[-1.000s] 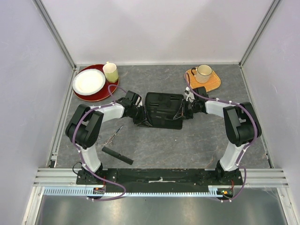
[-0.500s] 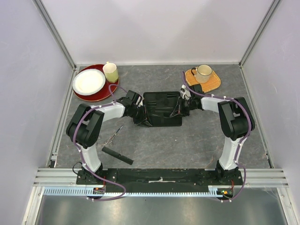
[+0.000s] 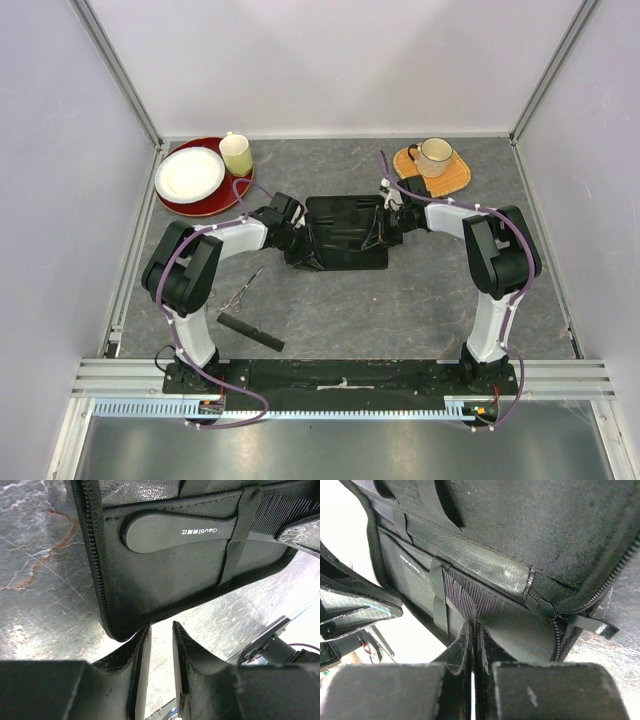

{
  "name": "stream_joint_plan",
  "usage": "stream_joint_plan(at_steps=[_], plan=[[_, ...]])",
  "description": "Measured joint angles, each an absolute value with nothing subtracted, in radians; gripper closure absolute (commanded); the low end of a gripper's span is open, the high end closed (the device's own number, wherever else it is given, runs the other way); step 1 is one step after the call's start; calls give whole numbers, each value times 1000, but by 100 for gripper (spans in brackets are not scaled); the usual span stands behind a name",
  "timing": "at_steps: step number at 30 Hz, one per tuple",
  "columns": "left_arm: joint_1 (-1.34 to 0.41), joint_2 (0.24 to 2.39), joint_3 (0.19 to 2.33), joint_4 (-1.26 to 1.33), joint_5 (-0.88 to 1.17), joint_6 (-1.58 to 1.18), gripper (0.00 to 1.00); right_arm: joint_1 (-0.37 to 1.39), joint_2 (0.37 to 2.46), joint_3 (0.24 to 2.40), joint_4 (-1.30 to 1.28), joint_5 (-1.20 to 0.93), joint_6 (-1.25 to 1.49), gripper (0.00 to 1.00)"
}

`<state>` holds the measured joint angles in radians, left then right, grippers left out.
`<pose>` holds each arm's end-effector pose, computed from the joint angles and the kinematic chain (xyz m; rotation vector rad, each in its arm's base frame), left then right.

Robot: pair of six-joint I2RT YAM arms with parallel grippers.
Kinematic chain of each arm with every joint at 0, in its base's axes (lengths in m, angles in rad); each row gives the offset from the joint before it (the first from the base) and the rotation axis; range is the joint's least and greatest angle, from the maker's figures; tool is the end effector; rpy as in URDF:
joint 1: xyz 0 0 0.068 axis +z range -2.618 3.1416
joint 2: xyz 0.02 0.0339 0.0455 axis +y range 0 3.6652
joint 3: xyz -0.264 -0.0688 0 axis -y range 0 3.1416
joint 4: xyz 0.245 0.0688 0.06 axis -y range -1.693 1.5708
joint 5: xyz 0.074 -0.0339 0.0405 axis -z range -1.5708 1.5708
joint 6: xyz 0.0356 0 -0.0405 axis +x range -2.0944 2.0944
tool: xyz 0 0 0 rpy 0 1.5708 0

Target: Sort the hair-cutting tools

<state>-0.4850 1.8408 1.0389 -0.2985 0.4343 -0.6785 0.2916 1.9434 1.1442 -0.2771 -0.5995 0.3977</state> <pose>0.3045 -0.1774 0.1388 -0.1253 2.8500 -0.9003 0.3572 0.1282 0.1346 -0.0672 2.7091 1.0163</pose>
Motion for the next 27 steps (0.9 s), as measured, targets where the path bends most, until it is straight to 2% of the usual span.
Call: stream_joint_plan(at_steps=[11,20,23,24,26,27], plan=[[-489,1843,1049,-316,415,-664,71,307,1984,1258,-419,-546,267,96],[-497,1845,1054,-324,405,-651,72,303,2042,1333,-498,-580,241,89],[-498,1846,1056,-327,402,-649,72,303,2043,1334,-499,-582,241,80],[-500,1846,1056,-327,401,-649,72,303,2043,1334,-499,-583,243,72],[-500,1846,1056,-327,401,-649,72,303,2043,1334,-500,-583,251,64],[-500,1846,1056,-327,401,-649,72,304,2043,1334,-499,-587,257,55]])
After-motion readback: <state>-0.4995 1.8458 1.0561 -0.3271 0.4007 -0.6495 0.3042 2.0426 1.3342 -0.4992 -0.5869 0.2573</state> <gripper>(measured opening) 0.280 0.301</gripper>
